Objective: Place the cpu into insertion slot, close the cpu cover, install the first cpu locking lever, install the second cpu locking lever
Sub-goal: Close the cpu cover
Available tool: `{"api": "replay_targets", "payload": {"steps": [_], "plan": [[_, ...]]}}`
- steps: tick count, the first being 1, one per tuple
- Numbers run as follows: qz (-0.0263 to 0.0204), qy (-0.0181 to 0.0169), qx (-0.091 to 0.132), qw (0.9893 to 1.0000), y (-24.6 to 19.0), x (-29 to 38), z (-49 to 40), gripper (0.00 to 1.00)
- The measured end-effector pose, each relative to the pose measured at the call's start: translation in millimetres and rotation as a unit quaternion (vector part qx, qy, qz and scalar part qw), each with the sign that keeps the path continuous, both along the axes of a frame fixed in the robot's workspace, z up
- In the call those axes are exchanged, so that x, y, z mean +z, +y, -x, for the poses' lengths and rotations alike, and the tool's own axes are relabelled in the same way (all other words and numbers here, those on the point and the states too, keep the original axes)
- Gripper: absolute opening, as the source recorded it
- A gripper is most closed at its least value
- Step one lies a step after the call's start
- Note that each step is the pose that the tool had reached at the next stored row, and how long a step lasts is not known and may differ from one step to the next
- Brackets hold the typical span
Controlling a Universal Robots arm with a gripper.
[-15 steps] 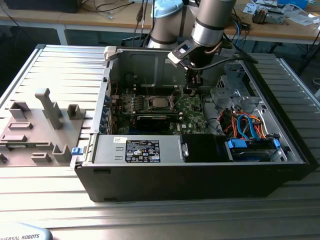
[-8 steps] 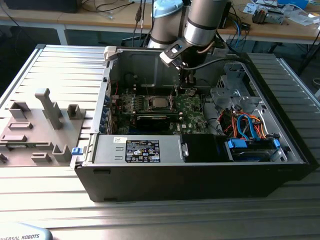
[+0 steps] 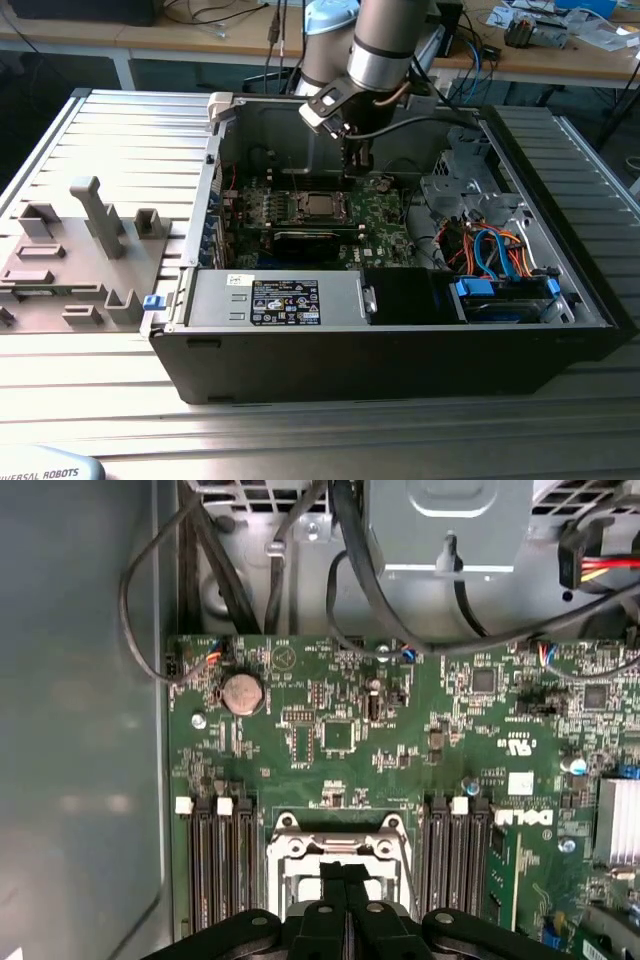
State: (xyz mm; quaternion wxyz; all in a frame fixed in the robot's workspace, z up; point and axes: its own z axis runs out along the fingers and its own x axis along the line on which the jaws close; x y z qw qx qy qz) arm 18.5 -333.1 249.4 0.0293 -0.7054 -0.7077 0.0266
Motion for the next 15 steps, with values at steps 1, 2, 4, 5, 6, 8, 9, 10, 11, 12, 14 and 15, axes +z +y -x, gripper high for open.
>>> {"api": "replay_targets", "payload": {"steps": [1,2,4,5,6,8,9,10,11,12,14,15], "plan": [[-0.0003,0.0000,0.000,1.0000,0.0,-0.2,1.7,0.11],[-0.0005,0.0000,0.000,1.0000,0.1,-0.5,3.0,0.11],[-0.0014,0.0000,0.000,1.0000,0.0,-1.2,5.8,0.11],[-0.0023,0.0000,0.000,1.0000,0.0,-2.0,8.4,0.11],[-0.0033,0.0000,0.000,1.0000,0.0,-3.2,13.0,0.11],[-0.0043,0.0000,0.000,1.0000,0.0,-5.1,19.7,0.11],[-0.0045,0.0000,0.000,1.0000,0.0,-5.7,21.2,0.11],[-0.0047,0.0000,0.000,1.0000,0.0,-6.5,22.8,0.11],[-0.0048,0.0000,0.000,1.0000,0.0,-7.1,24.2,0.11],[-0.0050,0.0000,0.000,1.0000,0.0,-8.0,26.5,0.11],[-0.0049,0.0000,0.000,1.0000,0.0,-9.7,31.0,0.11],[-0.0049,0.0000,0.000,1.0000,0.0,-10.4,33.0,0.11]]}}
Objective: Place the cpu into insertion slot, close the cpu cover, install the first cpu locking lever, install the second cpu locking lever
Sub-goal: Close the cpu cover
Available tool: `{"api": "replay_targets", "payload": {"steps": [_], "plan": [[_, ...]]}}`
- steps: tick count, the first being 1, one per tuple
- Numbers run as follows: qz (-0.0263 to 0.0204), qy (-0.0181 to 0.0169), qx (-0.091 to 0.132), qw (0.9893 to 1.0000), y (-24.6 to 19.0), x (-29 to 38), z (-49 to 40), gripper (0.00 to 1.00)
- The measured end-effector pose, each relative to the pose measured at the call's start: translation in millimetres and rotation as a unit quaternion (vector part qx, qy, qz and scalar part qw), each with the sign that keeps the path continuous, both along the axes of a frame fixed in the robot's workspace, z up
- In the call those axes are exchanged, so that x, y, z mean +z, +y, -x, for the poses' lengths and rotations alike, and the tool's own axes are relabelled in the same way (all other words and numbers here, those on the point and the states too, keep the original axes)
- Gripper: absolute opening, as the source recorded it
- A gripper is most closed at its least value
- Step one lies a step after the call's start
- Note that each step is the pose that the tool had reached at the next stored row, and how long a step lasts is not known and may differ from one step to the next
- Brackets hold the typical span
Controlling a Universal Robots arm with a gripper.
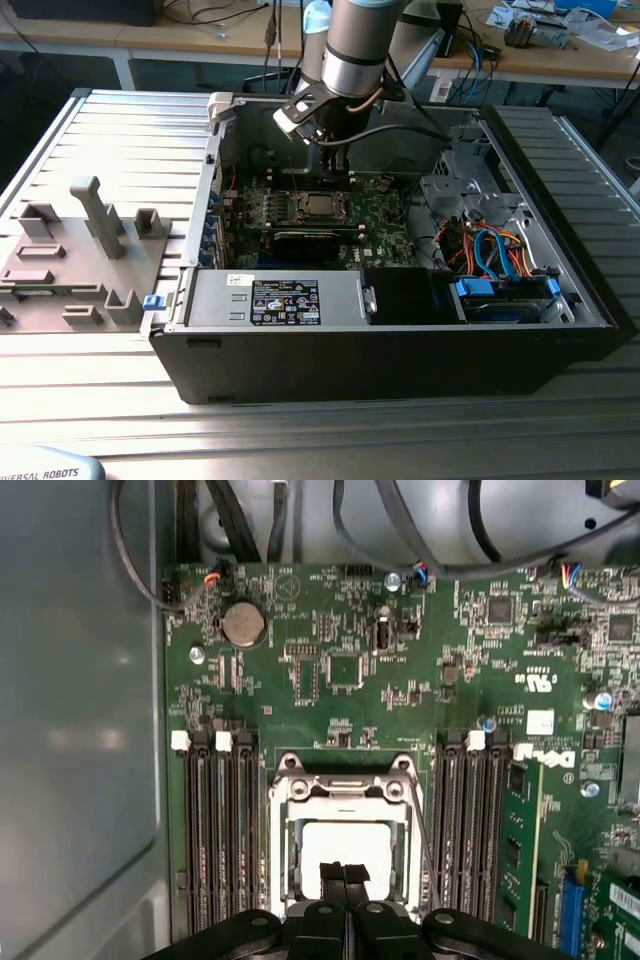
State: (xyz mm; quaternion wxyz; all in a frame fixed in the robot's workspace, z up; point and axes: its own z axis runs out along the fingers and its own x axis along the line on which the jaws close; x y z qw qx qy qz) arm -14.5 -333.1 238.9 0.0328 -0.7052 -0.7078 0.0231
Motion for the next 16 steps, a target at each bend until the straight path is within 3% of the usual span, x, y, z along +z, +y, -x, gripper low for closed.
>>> {"api": "replay_targets", "payload": {"steps": [16], "plan": [[-0.0001,0.0000,0.000,1.0000,0.0,-8.3,18.3,0.11]]}}
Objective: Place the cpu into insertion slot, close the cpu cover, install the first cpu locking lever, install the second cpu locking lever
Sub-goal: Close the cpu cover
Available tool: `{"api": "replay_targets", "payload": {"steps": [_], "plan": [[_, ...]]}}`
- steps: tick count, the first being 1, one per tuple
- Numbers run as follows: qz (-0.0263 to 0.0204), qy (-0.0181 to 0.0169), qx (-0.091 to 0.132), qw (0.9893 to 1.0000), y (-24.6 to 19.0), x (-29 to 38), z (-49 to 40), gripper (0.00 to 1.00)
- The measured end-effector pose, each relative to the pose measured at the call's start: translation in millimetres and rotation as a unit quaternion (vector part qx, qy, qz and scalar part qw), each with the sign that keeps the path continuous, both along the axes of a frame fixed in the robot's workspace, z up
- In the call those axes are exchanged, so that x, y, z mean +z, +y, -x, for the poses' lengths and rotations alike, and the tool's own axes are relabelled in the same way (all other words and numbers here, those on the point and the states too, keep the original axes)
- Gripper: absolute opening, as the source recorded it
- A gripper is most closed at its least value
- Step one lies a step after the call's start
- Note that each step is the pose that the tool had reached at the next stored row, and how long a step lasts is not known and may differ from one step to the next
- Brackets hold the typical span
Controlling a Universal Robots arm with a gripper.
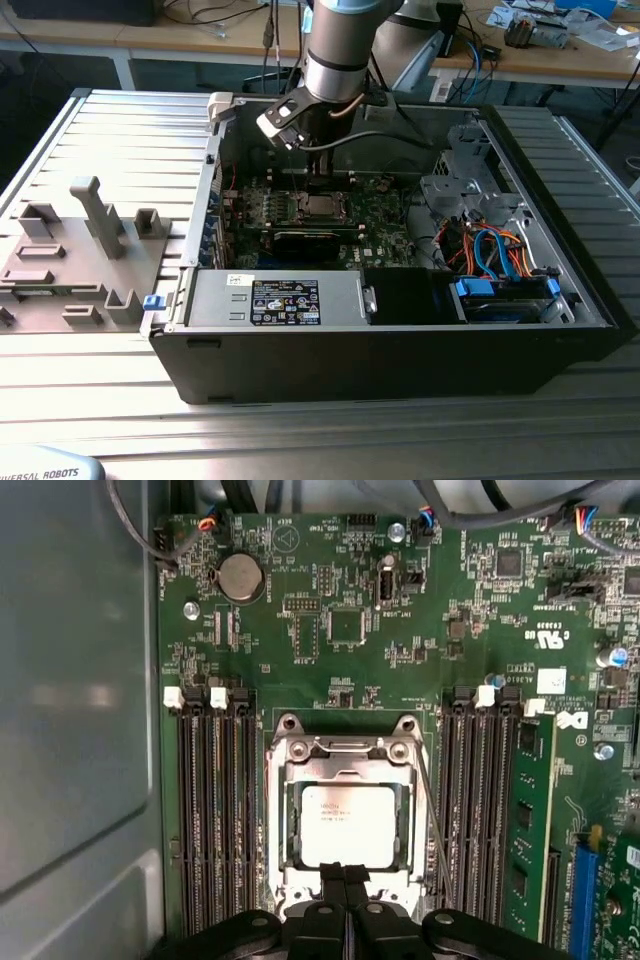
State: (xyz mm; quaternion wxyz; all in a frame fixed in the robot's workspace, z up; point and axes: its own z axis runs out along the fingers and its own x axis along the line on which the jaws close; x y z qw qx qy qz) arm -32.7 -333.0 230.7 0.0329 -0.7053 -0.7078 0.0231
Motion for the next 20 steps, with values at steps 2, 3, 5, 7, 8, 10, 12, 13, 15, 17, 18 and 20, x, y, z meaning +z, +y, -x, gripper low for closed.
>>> {"api": "replay_targets", "payload": {"steps": [2,3,5,7,8,10,12,13,15,17,18,20], "plan": [[0.0001,0.0000,0.000,1.0000,0.0,-3.3,0.0,0.11],[0.0000,0.0000,0.000,1.0000,0.0,-5.4,0.0,0.11],[0.0000,0.0000,0.000,1.0000,0.0,-9.5,0.0,0.11],[0.0000,0.0000,0.000,1.0000,0.0,-13.8,0.3,0.11],[0.0000,0.0000,0.000,1.0000,0.0,-16.3,0.7,0.11],[0.0000,0.0000,0.000,1.0000,-0.1,-20.1,1.3,0.11],[0.0000,0.0000,0.000,1.0000,0.0,-22.5,2.2,0.11],[0.0000,0.0000,0.000,1.0000,0.0,-23.2,2.5,0.11],[0.0002,0.0001,0.000,1.0000,-0.1,-25.2,3.4,0.11],[0.0004,0.0002,0.000,1.0000,-0.2,-26.3,4.0,0.11],[0.0004,0.0002,0.000,1.0000,-0.2,-26.6,4.1,0.11],[0.0002,0.0001,0.000,1.0000,-0.1,-26.8,4.1,0.11]]}}
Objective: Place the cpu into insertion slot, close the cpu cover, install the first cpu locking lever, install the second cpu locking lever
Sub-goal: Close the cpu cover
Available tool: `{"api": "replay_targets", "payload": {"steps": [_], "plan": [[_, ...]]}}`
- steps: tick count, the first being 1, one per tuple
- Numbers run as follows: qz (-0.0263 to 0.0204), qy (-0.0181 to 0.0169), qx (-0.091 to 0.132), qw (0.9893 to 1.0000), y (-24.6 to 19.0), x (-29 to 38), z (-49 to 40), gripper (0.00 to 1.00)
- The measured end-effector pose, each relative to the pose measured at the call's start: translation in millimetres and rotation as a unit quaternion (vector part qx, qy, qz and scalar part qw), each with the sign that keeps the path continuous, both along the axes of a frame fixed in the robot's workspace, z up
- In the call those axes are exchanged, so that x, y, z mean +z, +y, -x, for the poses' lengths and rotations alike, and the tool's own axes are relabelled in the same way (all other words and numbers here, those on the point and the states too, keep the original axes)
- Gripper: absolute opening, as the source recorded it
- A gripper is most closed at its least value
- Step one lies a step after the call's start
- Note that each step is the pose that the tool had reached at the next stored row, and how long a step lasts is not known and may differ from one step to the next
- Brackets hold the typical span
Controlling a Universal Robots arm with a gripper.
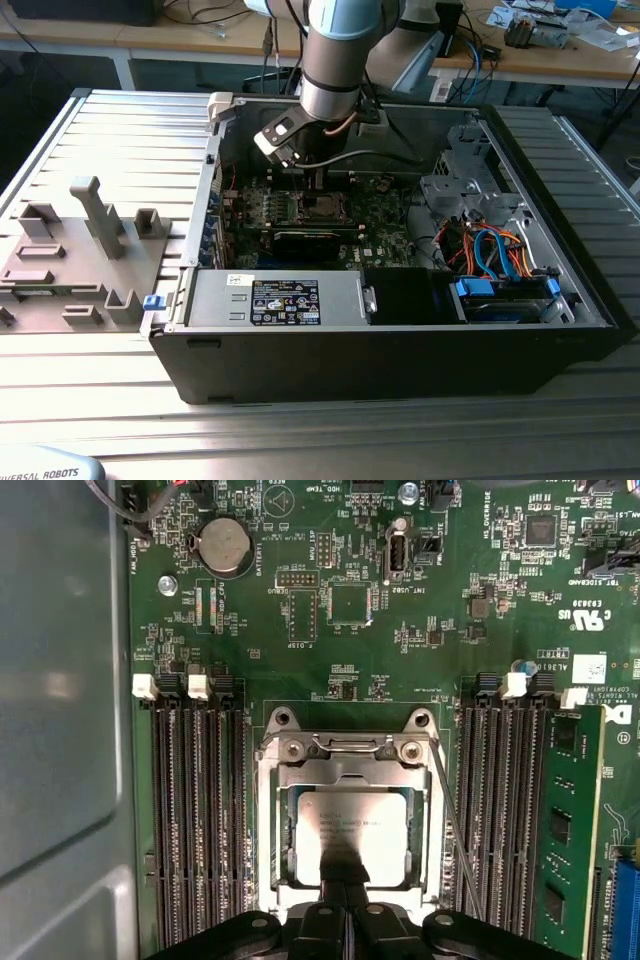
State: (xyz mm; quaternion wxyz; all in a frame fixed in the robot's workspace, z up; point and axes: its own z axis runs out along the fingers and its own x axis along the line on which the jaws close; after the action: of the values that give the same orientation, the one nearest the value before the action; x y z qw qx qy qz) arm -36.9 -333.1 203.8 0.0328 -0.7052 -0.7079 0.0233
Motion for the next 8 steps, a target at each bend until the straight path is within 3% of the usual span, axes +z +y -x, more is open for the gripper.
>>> {"api": "replay_targets", "payload": {"steps": [5,8], "plan": [[-0.0001,-0.0003,0.000,1.0000,0.2,3.5,-5.2,0.11],[0.0001,0.0019,0.000,1.0000,0.1,7.2,-15.8,0.11]]}}
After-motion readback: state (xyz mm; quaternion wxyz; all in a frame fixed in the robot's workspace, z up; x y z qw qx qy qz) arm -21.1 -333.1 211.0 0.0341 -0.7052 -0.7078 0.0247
